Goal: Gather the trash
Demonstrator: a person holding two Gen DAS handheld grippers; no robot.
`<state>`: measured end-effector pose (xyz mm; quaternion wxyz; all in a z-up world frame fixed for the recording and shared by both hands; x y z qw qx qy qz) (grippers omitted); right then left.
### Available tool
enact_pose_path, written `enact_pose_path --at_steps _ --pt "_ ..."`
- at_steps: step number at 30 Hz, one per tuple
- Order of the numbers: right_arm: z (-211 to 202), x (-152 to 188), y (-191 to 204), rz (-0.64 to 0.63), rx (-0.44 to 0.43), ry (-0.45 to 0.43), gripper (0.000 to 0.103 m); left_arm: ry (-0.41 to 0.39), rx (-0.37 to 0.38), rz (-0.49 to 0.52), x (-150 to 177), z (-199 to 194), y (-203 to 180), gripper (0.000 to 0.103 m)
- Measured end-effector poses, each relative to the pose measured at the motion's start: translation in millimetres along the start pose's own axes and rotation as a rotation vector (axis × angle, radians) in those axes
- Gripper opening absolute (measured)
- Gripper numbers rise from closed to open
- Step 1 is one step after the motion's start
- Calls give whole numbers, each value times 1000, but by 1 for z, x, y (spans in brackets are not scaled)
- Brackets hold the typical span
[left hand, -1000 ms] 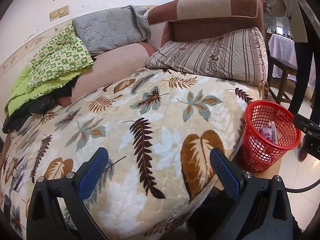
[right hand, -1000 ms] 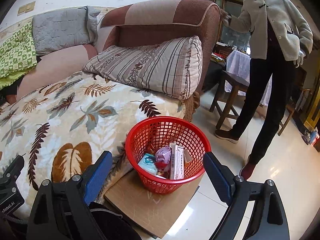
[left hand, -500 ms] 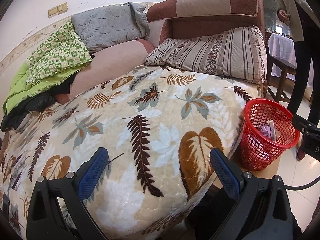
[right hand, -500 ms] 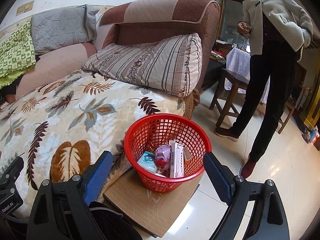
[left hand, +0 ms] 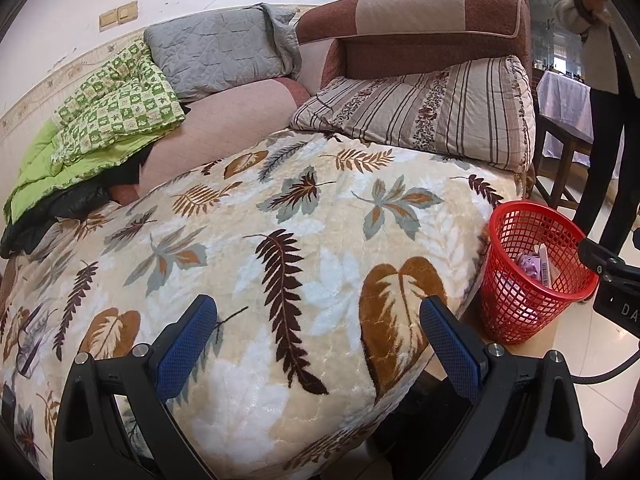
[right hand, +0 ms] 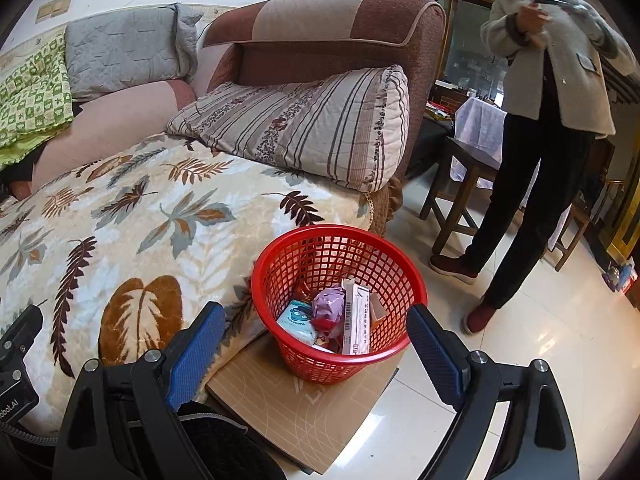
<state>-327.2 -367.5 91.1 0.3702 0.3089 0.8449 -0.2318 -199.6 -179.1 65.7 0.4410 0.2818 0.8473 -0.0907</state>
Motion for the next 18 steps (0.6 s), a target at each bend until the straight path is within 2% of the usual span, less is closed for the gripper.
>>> enact_pose_path --at_steps 10,15,18 --pt "7 -8 9 -28 0 -8 94 6 -16 -42 -4 6 21 101" --pt "22 -24 31 -93 -26 -13 94 9 -54 -102 -9 14 54 101" --pt "37 -37 57 -144 -77 -7 95 28 -95 -143 -10 24 82 101"
Point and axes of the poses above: each gripper's, at about its wrist camera, not at the fingertips, and z roughly the way its jaws point, y to its left, x to its underside, the point moved 7 cm from there along z, roughly the way its jaws point, and after that the axes turned 1 degree about -z, right-handed, at the moved point
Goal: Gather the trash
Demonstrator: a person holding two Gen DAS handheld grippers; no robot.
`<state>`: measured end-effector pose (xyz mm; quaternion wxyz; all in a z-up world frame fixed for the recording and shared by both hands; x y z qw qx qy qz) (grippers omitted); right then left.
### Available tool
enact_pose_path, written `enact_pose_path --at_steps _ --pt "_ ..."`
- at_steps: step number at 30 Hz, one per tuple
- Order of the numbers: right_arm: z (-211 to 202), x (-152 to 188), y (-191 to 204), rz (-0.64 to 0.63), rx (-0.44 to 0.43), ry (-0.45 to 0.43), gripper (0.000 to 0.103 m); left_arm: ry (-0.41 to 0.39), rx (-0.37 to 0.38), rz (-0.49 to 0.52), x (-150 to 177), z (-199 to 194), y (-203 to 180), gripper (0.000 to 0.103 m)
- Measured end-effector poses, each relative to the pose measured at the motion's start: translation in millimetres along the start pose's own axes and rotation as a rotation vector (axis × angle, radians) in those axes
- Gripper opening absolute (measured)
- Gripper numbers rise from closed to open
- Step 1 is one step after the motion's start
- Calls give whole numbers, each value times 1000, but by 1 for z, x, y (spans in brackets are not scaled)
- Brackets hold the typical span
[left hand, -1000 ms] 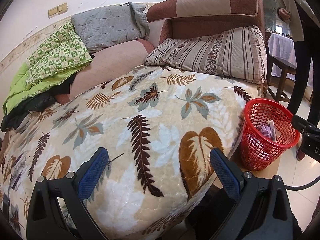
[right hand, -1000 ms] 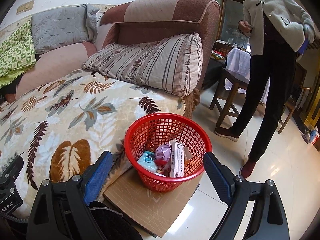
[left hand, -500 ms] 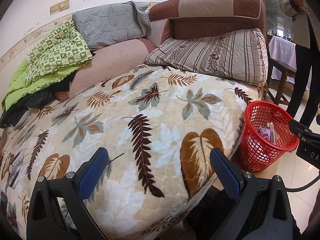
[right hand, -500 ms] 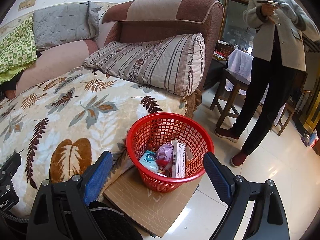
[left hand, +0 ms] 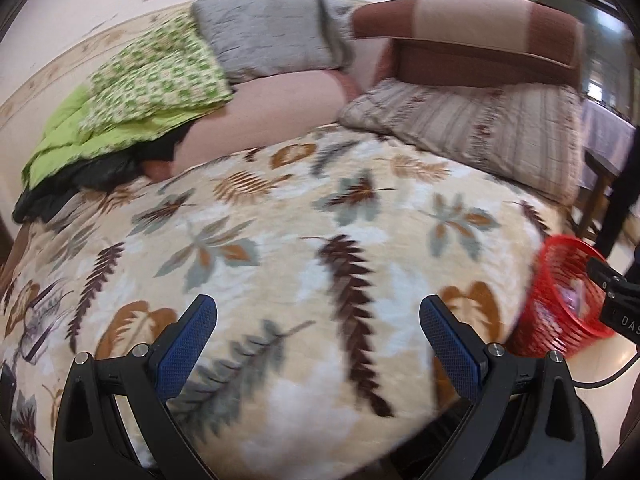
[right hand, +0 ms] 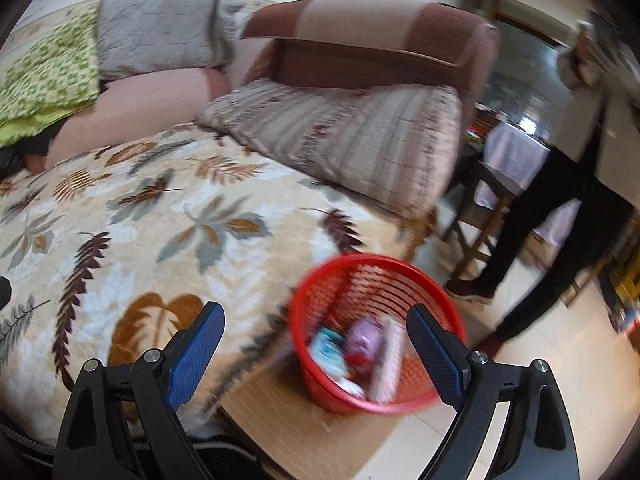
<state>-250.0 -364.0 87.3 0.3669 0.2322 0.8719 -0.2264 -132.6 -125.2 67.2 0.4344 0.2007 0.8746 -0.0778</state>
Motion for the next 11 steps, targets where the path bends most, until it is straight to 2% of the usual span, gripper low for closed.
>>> enact_pose_path --at_steps 5,8,10,11 --pt "40 -30 59 -101 -112 63 95 83 -79 -79 -2 33 58 101" --pt "59 -42 105 -160 -191 109 95 144 -116 -212 5 60 110 101" --pt "72 -50 146 -214 -254 144 95 196 -176 -271 11 77 138 101" --pt "78 -51 165 -229 -282 168 95 208 -236 -285 13 87 154 101"
Point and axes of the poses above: each gripper's, at about its wrist camera, not at the fingertips, and z roughly the way its jaws point, y to its left, x to its underside, the point moved 7 cm from there along z, roughly the way its jaws point, and after that the axes turned 1 degree about -z, right-handed, at the moved point
